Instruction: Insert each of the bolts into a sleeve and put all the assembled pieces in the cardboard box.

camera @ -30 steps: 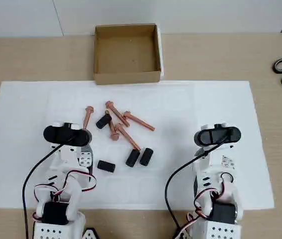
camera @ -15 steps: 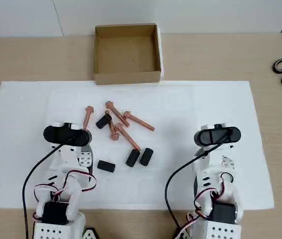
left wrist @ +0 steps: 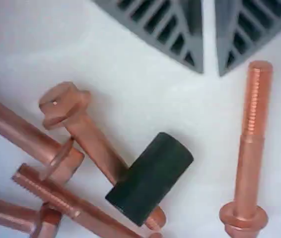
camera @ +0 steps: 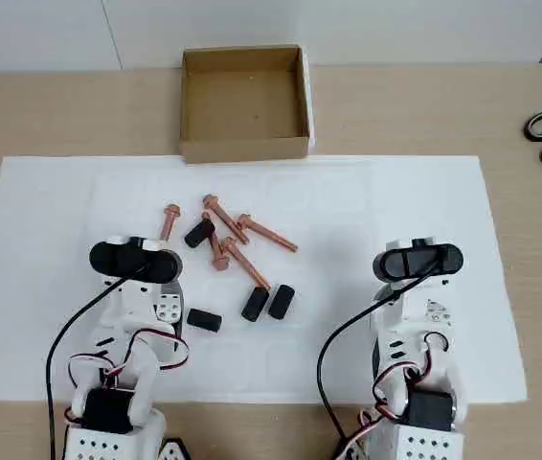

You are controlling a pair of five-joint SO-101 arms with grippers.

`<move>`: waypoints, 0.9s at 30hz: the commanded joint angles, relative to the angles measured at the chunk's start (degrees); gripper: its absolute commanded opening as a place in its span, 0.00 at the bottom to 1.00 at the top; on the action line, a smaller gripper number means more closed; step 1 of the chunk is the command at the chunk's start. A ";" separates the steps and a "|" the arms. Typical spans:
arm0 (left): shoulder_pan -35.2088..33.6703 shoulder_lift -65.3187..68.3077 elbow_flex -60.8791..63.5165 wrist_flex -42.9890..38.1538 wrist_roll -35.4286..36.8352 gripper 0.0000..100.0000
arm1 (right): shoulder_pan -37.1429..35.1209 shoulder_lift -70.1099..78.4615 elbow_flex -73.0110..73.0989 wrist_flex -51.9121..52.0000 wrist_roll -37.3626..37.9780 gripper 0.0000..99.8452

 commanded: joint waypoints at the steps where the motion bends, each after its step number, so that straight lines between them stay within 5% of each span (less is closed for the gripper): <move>1: 0.35 -0.62 -0.92 -0.09 -0.26 0.01 | 0.22 -0.92 0.26 -0.57 0.26 0.01; 10: -0.09 -0.62 -2.07 3.69 -0.09 0.01 | 0.13 -0.92 0.26 -0.57 0.26 0.01; 17: -1.23 2.29 -19.65 11.25 -0.09 0.01 | 0.22 -0.92 -5.45 6.37 0.35 0.01; 27: -1.32 44.66 -46.55 16.97 0.00 0.01 | -8.22 1.36 -15.38 13.85 0.26 0.01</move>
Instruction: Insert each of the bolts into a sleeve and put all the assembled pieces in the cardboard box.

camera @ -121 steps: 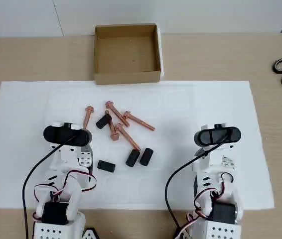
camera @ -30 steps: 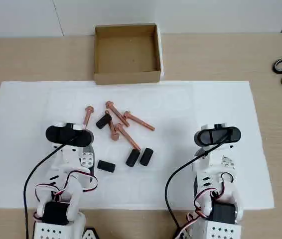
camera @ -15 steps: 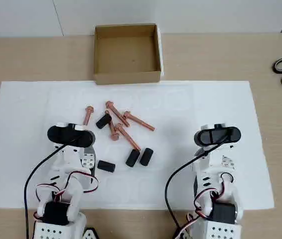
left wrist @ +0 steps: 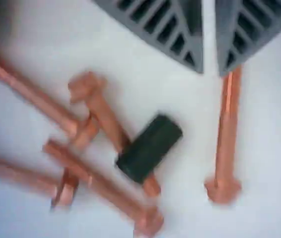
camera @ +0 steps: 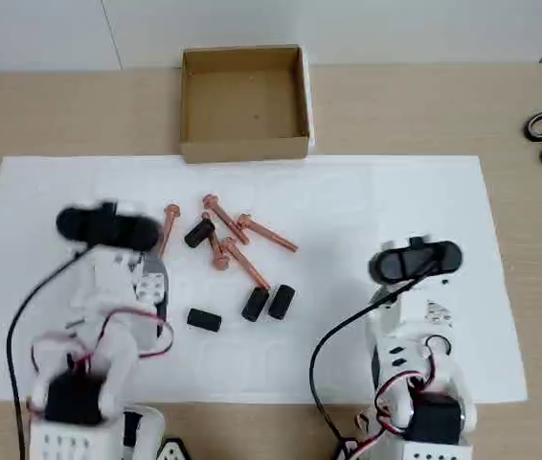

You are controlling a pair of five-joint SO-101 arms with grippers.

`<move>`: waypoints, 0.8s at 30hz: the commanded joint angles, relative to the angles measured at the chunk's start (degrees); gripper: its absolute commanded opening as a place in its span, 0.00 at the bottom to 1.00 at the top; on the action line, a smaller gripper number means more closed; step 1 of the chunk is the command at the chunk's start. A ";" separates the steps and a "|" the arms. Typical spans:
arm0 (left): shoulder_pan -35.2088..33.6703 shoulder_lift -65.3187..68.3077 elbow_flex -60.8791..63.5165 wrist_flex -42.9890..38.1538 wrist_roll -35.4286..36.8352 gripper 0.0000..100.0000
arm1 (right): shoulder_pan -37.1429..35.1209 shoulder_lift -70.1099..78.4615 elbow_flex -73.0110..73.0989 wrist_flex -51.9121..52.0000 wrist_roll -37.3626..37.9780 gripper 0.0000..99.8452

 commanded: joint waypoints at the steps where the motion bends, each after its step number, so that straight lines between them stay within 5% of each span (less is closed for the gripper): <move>1: -0.26 19.25 -13.05 3.69 0.26 0.01 | -2.51 3.03 -4.04 0.75 0.26 0.01; 12: -0.70 42.20 -31.08 10.46 12.22 0.01 | -4.70 46.37 -29.63 -1.54 0.26 0.01; 17: -2.37 42.20 -31.16 10.64 12.22 0.01 | -11.65 65.36 -51.25 5.76 -8.97 0.01; 24: -14.68 42.20 -31.16 14.42 12.22 0.01 | -21.85 84.35 -76.04 25.54 -19.25 0.01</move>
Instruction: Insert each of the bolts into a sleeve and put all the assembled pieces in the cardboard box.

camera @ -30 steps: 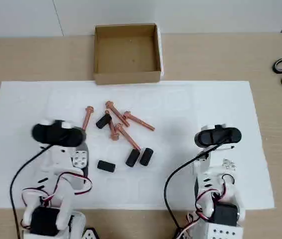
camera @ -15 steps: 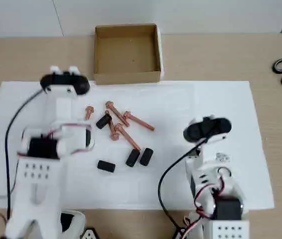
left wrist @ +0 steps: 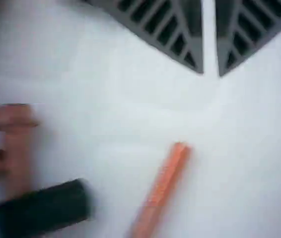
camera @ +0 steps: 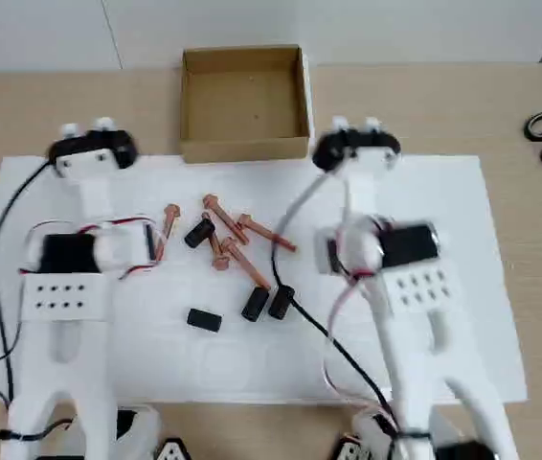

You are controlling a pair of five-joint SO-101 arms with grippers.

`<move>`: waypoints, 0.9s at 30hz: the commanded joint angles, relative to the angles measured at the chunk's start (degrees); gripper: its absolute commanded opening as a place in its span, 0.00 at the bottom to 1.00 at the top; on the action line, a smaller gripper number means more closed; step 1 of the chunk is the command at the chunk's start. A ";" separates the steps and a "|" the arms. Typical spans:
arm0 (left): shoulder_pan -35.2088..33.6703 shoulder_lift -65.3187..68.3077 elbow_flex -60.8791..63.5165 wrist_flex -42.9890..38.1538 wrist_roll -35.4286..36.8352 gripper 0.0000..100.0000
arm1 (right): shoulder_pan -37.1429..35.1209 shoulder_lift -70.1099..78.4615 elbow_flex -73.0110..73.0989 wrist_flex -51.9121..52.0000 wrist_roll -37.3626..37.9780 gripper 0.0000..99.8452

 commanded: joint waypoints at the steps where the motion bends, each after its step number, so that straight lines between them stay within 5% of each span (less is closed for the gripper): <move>1: -6.15 0.09 -2.86 2.46 0.26 0.01 | -4.53 7.52 -11.69 10.51 -1.93 0.01; 8: -11.96 0.09 -2.86 3.25 0.26 0.01 | -6.20 11.56 -13.27 9.98 -2.20 0.01; 13: -11.87 0.09 -2.77 4.31 0.26 0.01 | -6.11 11.74 -13.19 8.92 -11.52 0.01; 19: -11.87 0.09 -2.77 4.13 0.35 0.01 | -5.93 14.99 -13.19 7.60 -12.84 0.01; 27: -11.87 0.09 -2.77 4.13 0.35 0.01 | -4.26 25.80 -13.27 7.25 -21.45 0.31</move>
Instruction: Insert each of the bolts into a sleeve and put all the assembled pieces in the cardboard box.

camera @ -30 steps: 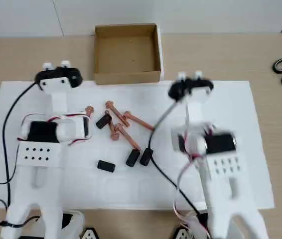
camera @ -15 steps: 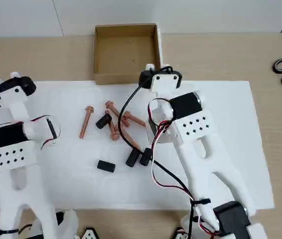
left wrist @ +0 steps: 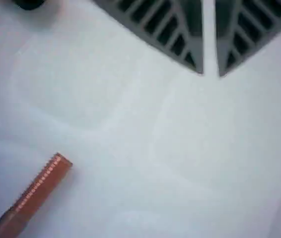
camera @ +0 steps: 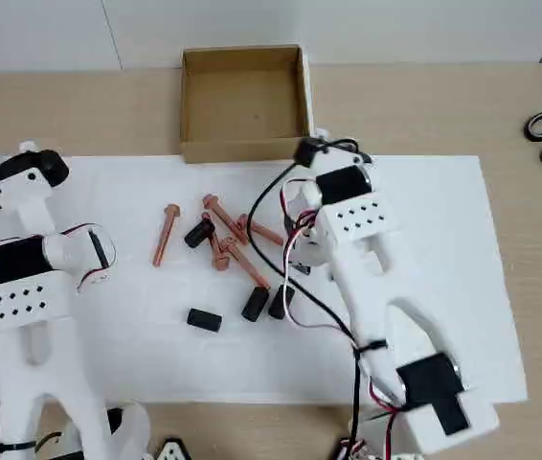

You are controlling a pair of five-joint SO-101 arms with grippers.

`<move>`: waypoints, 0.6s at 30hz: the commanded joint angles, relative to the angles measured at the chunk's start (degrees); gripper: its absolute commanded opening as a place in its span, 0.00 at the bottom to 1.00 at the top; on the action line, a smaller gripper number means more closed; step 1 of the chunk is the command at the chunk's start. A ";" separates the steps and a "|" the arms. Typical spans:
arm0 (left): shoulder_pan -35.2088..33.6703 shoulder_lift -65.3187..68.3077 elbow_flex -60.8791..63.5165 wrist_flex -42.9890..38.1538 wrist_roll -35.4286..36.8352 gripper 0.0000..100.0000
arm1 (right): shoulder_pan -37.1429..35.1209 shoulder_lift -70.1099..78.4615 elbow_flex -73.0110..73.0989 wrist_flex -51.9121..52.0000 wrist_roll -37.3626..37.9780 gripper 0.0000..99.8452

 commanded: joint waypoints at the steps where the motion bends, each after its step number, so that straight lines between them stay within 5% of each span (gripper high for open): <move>1: -0.18 0.09 -2.77 -0.09 0.09 0.01 | -1.54 2.51 -2.46 0.84 -1.14 0.33; 7: -0.18 0.09 -2.77 -0.09 0.09 0.01 | -8.57 3.74 -2.64 3.65 -1.41 0.35; 18: -0.18 0.09 -2.77 -0.09 0.09 0.01 | -9.45 4.26 -2.37 -5.23 -1.58 0.35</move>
